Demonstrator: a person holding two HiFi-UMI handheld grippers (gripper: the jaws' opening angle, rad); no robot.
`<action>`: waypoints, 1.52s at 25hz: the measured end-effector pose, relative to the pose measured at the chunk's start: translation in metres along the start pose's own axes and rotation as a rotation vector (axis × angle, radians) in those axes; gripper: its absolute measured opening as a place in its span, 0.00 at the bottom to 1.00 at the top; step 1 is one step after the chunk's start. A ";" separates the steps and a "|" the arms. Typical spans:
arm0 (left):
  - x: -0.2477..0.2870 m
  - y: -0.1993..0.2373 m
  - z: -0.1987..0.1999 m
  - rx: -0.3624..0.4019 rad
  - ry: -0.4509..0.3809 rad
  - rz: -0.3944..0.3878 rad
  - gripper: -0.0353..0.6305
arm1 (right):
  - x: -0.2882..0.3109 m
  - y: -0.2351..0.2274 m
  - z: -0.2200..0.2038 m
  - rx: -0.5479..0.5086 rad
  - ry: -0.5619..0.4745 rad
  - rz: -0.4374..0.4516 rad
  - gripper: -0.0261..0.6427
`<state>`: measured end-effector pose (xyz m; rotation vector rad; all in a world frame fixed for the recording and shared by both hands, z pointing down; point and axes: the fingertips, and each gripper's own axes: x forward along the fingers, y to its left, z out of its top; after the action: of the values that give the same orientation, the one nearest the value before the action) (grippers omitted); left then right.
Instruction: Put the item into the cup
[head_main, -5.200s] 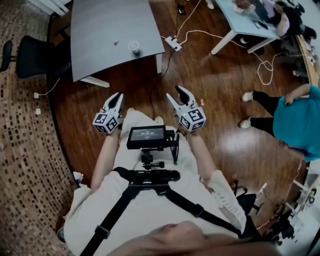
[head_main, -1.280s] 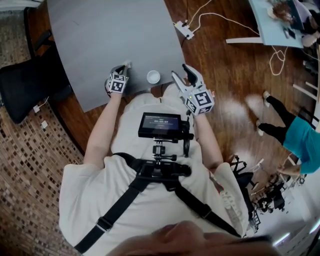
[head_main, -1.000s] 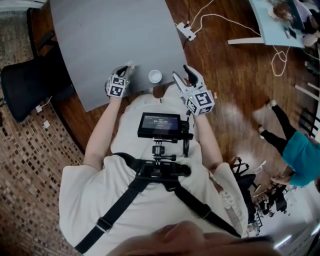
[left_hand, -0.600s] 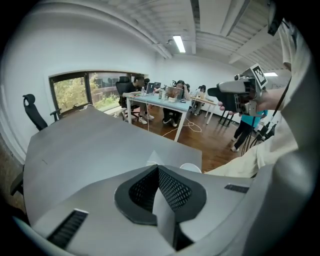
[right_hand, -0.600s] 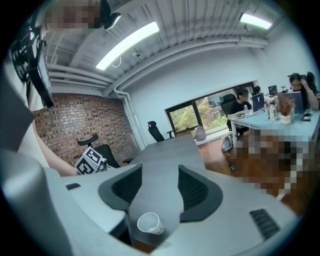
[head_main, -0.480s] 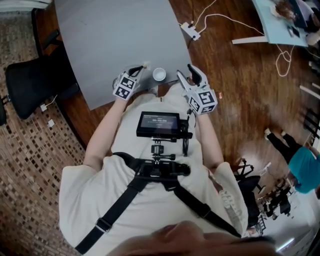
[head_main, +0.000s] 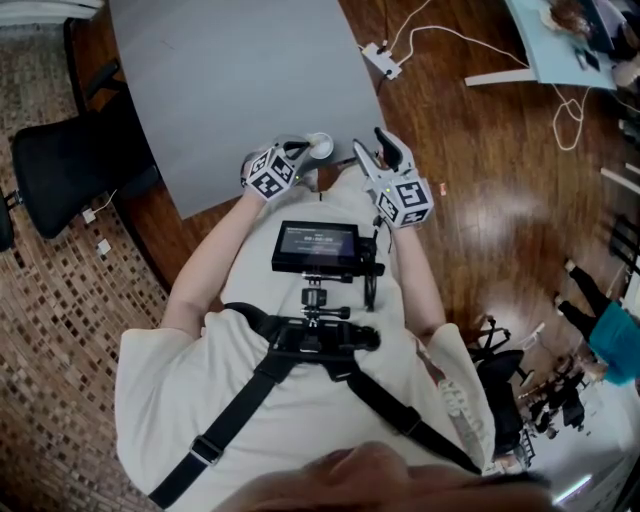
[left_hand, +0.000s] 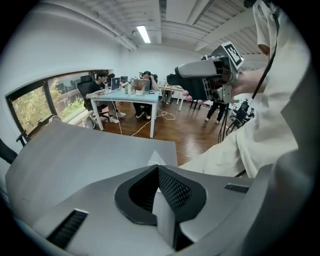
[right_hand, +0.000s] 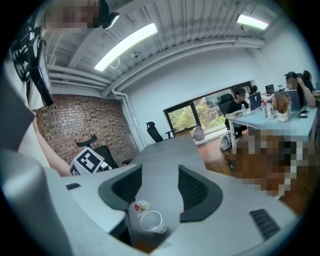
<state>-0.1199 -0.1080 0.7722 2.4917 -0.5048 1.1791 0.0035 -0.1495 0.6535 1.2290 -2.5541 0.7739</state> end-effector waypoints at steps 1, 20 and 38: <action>0.004 -0.002 -0.001 0.018 0.012 -0.003 0.05 | 0.000 0.000 0.000 0.000 0.000 -0.002 0.40; 0.050 -0.015 -0.034 0.244 0.274 -0.010 0.05 | -0.008 -0.008 -0.012 0.036 0.001 -0.049 0.40; 0.047 -0.032 -0.042 0.243 0.303 -0.038 0.24 | -0.011 -0.011 -0.010 0.057 0.009 -0.052 0.40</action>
<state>-0.1060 -0.0689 0.8294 2.4344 -0.2436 1.6523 0.0183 -0.1425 0.6620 1.3002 -2.4984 0.8443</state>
